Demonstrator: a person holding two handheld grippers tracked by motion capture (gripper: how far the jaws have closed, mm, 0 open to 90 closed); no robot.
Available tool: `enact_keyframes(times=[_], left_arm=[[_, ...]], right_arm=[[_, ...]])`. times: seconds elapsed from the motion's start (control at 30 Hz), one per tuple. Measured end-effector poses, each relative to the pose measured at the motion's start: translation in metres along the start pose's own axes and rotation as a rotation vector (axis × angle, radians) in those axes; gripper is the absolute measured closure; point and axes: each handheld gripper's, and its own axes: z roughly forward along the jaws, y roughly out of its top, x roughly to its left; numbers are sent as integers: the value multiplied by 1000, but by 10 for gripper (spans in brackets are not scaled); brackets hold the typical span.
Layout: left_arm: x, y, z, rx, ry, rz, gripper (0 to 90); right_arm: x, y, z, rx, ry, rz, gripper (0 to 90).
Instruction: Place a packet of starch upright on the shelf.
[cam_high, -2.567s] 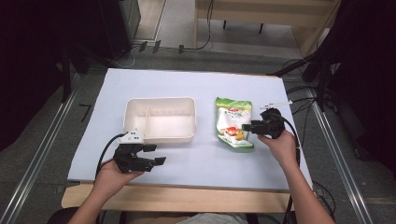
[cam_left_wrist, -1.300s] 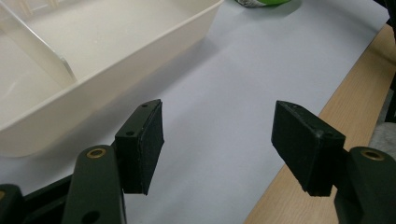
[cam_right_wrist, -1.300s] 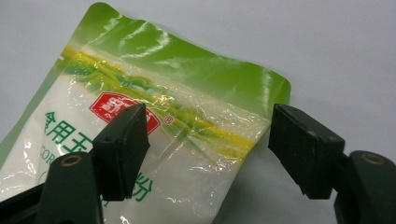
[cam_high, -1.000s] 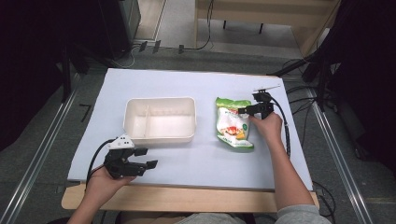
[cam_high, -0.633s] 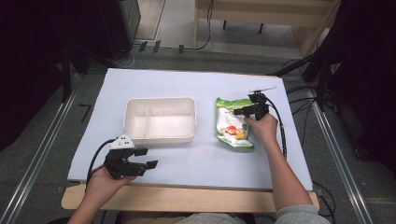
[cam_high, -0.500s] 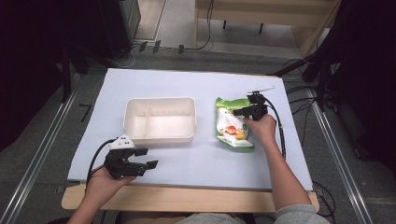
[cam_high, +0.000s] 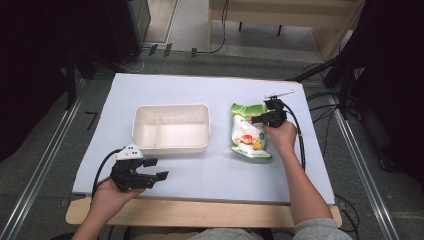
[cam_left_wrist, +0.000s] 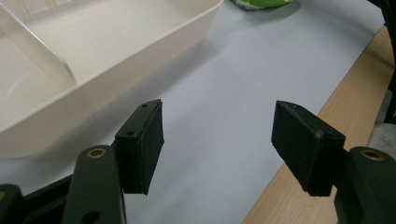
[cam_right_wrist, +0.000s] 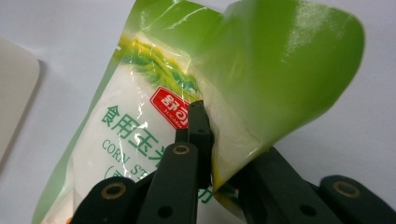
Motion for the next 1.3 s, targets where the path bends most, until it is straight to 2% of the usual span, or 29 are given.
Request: enact_keyframes(times=[0.57,0.7,0.83,0.97,1.03,1.17,1.3], left_arm=[[2,2,-1,-8,-7,-3,348],[3,3,0,-13,-10,-2,348],[2,5,2,-8,-16,4,348],[3,7,4,-7,-20,7,348],[3,9,6,-10,-26,11,348],[2,11,7,-3,-27,20,348],[2,12,9,-7,-36,19,348]], right_arm=[[19,1,-38,-98,33,-53,883],[26,-4,-55,-125,54,-77,883],[39,-10,-72,-147,67,-109,883],[49,-13,-79,-160,82,-136,884],[60,-18,-87,-175,101,-162,884],[70,-21,-96,-177,141,-174,885],[81,-24,-104,-168,145,-203,886]])
